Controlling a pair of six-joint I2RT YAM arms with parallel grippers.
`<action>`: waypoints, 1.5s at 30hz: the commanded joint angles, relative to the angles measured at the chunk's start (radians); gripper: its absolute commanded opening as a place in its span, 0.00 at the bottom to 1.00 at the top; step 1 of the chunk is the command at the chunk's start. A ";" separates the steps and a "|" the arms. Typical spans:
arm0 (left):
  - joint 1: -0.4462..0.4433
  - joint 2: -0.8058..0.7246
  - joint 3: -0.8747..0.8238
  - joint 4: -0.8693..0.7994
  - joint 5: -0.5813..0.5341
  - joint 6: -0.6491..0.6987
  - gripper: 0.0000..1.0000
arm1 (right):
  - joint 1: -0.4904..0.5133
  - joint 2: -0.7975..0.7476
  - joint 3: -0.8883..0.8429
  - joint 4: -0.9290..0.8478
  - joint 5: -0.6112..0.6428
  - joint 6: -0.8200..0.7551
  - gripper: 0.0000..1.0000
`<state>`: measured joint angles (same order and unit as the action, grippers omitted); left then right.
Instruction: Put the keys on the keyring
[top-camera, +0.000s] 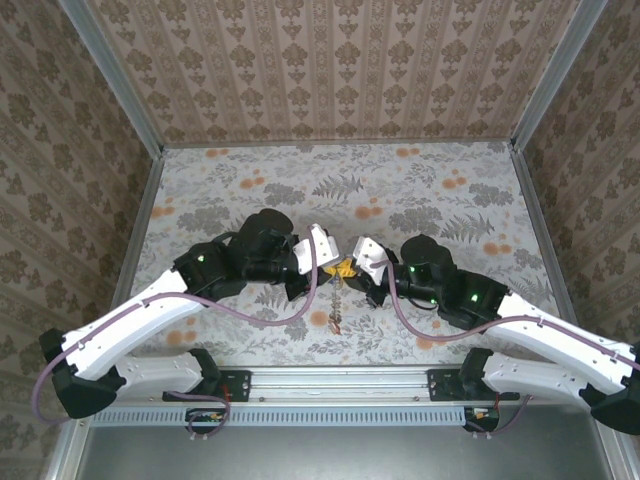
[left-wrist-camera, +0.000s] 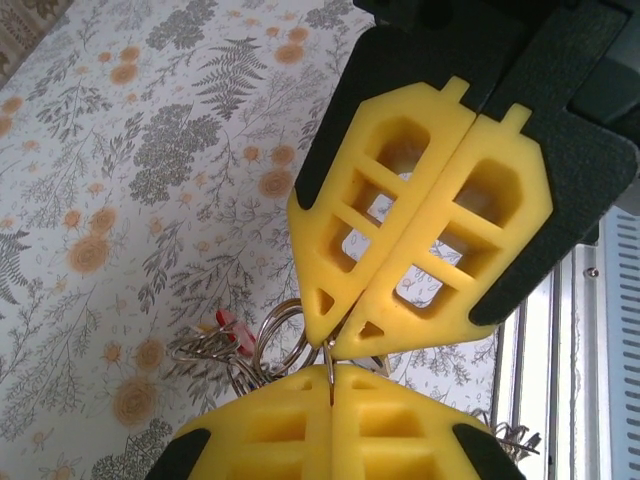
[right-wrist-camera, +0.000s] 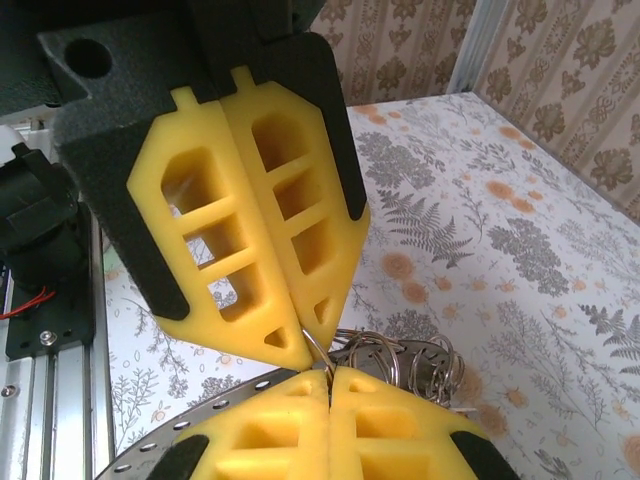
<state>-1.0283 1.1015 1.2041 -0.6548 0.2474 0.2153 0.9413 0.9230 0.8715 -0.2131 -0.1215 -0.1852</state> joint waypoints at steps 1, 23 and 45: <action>0.000 -0.043 -0.021 0.083 0.032 -0.005 0.00 | 0.016 -0.040 -0.004 0.095 -0.090 -0.021 0.04; 0.102 -0.291 -0.292 0.597 0.364 -0.131 0.00 | 0.016 -0.067 -0.025 0.161 -0.256 0.033 0.21; 0.133 -0.326 -0.360 0.695 0.433 -0.177 0.00 | 0.018 -0.106 0.020 0.093 -0.165 0.035 0.21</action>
<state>-0.9016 0.8032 0.8291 0.0006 0.6361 0.0509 0.9531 0.8486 0.8448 -0.0929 -0.3367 -0.1509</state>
